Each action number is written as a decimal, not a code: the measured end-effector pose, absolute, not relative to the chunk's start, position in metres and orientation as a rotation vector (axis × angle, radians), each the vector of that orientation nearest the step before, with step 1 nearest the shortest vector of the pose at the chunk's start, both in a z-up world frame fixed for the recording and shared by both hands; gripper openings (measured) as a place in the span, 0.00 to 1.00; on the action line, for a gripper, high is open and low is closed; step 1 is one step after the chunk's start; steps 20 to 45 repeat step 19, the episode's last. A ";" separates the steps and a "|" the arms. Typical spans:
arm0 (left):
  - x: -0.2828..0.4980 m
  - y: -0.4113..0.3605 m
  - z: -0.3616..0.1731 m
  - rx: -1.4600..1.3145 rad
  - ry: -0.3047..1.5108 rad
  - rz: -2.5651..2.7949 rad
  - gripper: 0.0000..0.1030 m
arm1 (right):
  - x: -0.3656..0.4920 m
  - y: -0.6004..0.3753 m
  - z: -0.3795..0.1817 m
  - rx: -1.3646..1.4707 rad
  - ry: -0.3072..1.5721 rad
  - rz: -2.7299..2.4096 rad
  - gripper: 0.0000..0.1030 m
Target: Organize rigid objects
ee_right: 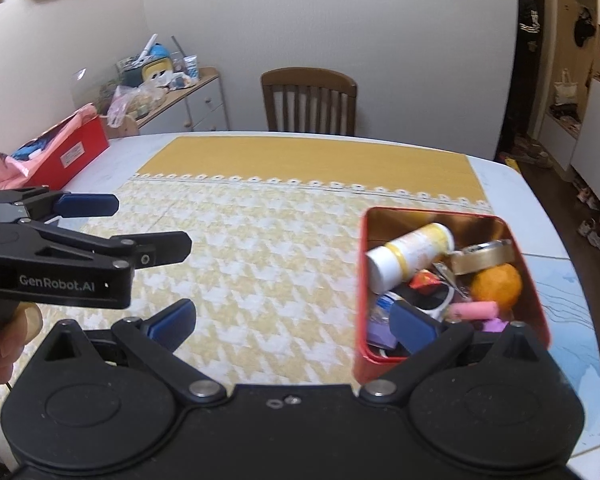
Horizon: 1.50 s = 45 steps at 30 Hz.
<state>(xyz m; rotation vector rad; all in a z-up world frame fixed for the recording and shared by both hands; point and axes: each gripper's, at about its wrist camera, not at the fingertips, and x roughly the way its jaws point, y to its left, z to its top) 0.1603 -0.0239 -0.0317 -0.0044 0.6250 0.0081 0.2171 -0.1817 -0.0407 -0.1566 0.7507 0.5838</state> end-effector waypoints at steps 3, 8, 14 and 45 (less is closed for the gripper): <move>0.158 -0.017 -0.030 0.002 0.617 0.029 0.96 | 0.218 -0.168 -0.041 -0.169 0.757 0.610 1.00; 0.157 -0.010 -0.029 0.006 0.615 0.052 0.96 | 0.216 -0.156 -0.038 -0.177 0.744 0.633 1.00; 0.154 -0.007 -0.030 0.001 0.615 0.059 0.96 | 0.214 -0.155 -0.040 -0.177 0.752 0.634 1.00; 0.150 -0.003 -0.031 0.002 0.613 0.073 0.96 | 0.214 -0.153 -0.041 -0.175 0.754 0.630 1.00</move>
